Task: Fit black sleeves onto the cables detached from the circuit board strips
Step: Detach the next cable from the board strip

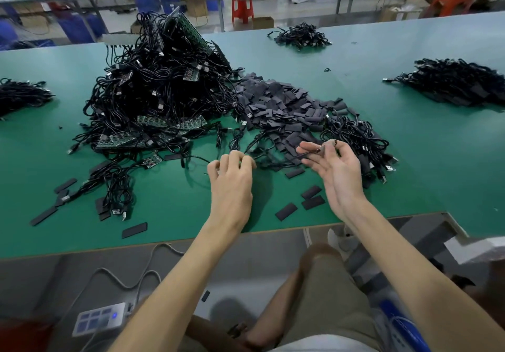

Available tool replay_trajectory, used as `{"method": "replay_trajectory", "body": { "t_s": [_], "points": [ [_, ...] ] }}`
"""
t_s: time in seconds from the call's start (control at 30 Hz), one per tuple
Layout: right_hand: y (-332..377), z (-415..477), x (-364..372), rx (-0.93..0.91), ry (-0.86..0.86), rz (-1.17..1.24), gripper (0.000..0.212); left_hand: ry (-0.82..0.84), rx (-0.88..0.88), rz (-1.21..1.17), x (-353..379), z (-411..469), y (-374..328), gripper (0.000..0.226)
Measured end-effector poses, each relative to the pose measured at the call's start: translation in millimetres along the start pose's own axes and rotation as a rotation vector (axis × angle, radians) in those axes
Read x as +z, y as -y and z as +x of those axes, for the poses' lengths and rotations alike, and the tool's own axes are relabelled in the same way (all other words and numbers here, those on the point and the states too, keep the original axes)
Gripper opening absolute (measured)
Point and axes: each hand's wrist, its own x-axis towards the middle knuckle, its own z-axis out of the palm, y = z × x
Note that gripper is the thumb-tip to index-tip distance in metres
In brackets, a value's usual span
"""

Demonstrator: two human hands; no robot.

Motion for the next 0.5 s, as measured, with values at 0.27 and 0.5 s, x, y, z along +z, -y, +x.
{"method": "replay_trajectory", "body": {
  "t_s": [0.27, 0.5],
  "points": [
    [0.0, 3.4, -5.6, 0.042, -0.087, 0.145, 0.017, 0.095, -0.149, 0.128, 3.2, 1.3, 1.7, 0.051],
    [1.5, 4.0, -10.0, 0.110, -0.123, 0.182, 0.015, 0.112, -0.296, 0.086, 5.3, 4.5, 4.5, 0.040]
  ]
}}
